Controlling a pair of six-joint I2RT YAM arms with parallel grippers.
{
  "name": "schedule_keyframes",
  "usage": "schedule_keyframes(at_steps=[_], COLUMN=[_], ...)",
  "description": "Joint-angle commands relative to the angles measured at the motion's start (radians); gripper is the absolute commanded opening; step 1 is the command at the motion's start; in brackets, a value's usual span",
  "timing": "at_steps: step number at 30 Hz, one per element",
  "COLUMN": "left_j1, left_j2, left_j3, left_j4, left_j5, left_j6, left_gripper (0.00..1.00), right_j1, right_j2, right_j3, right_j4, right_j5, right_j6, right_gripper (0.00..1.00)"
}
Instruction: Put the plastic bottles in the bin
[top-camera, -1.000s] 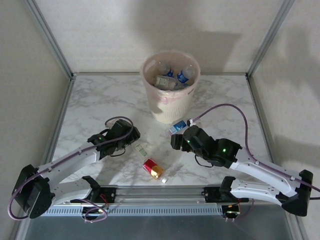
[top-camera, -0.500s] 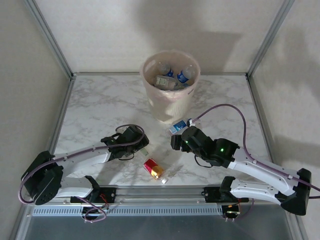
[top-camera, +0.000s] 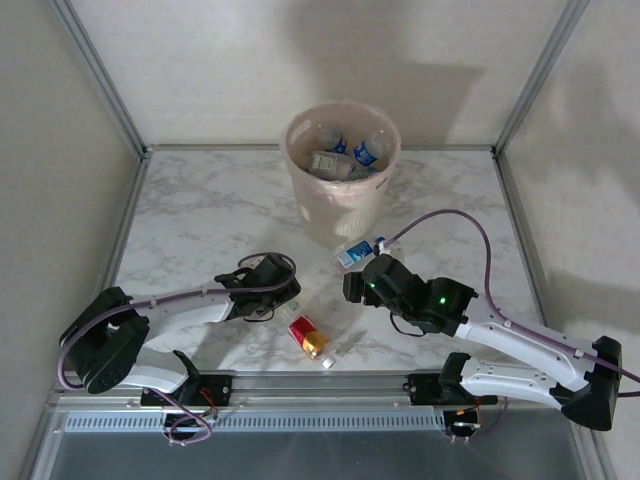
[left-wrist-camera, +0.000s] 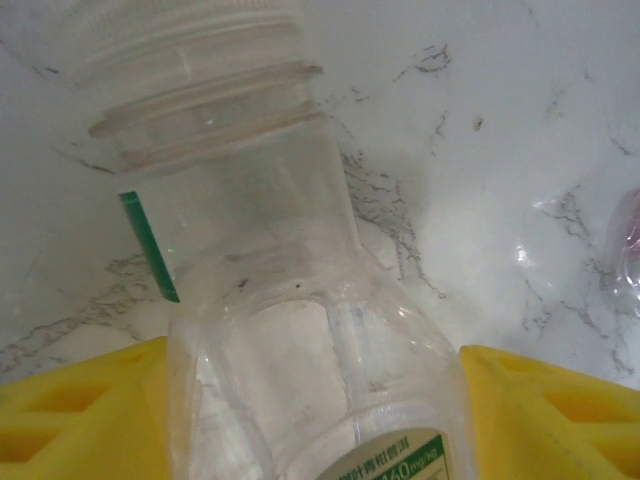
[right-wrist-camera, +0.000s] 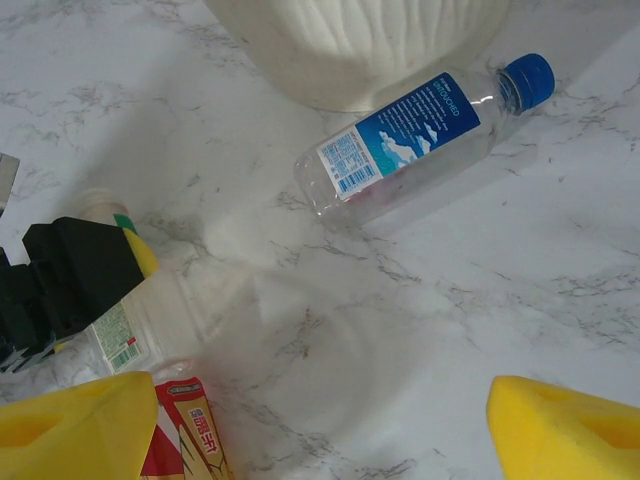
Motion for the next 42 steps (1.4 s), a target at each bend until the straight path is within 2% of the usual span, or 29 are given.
schedule_keyframes(at_steps=[1, 12, 17, 24, 28, 33, 37, 42], left_j1=[-0.009, -0.001, -0.002, -0.001, -0.001, -0.001, -0.001, 0.003], left_j2=[0.014, -0.040, -0.116, -0.308, -0.353, -0.325, -0.216, -0.009], left_j3=[-0.020, 0.002, 0.073, 0.173, 0.304, 0.514, 0.748, 1.063], left_j4=[0.007, 0.008, -0.099, -0.233, -0.295, -0.339, -0.347, -0.303], left_j5=[-0.010, -0.056, -0.109, -0.192, -0.221, -0.252, -0.266, -0.284], left_j6=[-0.042, -0.070, -0.043, 0.003, 0.060, 0.160, 0.265, 0.402], left_gripper=[0.63, 0.56, 0.55, 0.56, 0.55, 0.54, 0.55, 0.56], right_j1=[0.008, 0.010, 0.008, 0.004, -0.002, -0.011, -0.011, -0.013], right_j2=[-0.018, -0.050, -0.076, -0.145, -0.145, -0.142, -0.146, -0.139], right_j3=[-0.016, -0.017, -0.013, 0.018, 0.045, 0.065, 0.070, 0.067], right_j4=[-0.022, -0.048, -0.067, -0.077, -0.088, -0.094, -0.089, -0.091], right_j5=[0.029, 0.060, 0.076, 0.115, 0.128, 0.125, 0.120, 0.114], right_j6=[0.014, 0.042, 0.055, 0.066, 0.057, 0.052, 0.052, 0.055], right_gripper=[0.86, 0.83, 0.82, 0.82, 0.82, 0.82, 0.81, 0.80])
